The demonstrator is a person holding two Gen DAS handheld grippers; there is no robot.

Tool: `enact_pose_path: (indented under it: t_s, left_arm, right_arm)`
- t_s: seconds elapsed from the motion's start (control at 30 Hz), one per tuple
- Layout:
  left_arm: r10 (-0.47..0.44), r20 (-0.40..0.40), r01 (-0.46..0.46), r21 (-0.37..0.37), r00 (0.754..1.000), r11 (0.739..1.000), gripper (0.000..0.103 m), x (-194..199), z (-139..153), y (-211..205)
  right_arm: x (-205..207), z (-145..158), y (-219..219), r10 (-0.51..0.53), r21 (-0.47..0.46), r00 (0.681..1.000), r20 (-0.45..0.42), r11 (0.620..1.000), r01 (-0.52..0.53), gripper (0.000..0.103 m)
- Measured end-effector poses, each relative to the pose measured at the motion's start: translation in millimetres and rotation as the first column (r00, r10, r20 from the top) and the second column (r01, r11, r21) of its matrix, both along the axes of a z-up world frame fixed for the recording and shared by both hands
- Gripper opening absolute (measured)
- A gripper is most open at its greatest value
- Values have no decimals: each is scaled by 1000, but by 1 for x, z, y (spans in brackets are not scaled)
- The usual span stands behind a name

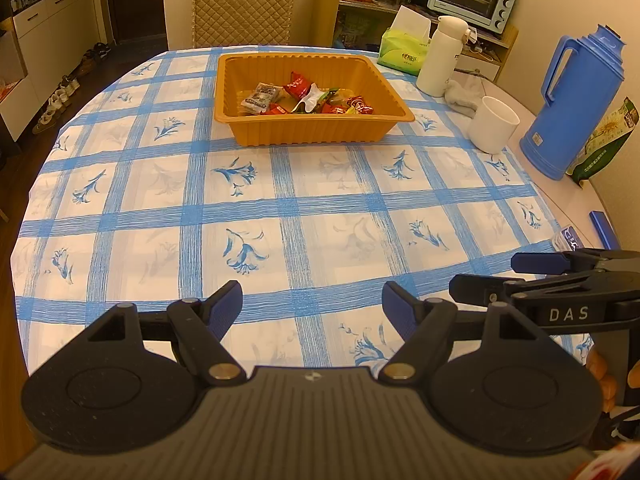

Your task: Organize snacks

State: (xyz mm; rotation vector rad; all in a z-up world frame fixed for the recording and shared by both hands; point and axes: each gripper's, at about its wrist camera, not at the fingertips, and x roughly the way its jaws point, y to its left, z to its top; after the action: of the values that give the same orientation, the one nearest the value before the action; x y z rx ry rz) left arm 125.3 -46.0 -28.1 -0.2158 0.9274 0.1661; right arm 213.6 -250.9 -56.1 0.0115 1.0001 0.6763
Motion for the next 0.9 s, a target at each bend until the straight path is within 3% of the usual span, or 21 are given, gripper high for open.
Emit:
enact_pose_path:
  t_s: [0.9]
  left_arm:
    - [-6,1,6,-6,1000,1000,75,4,1,1]
  right_arm:
    - [1,1,1,0,0,1000,0,1000,0,95]
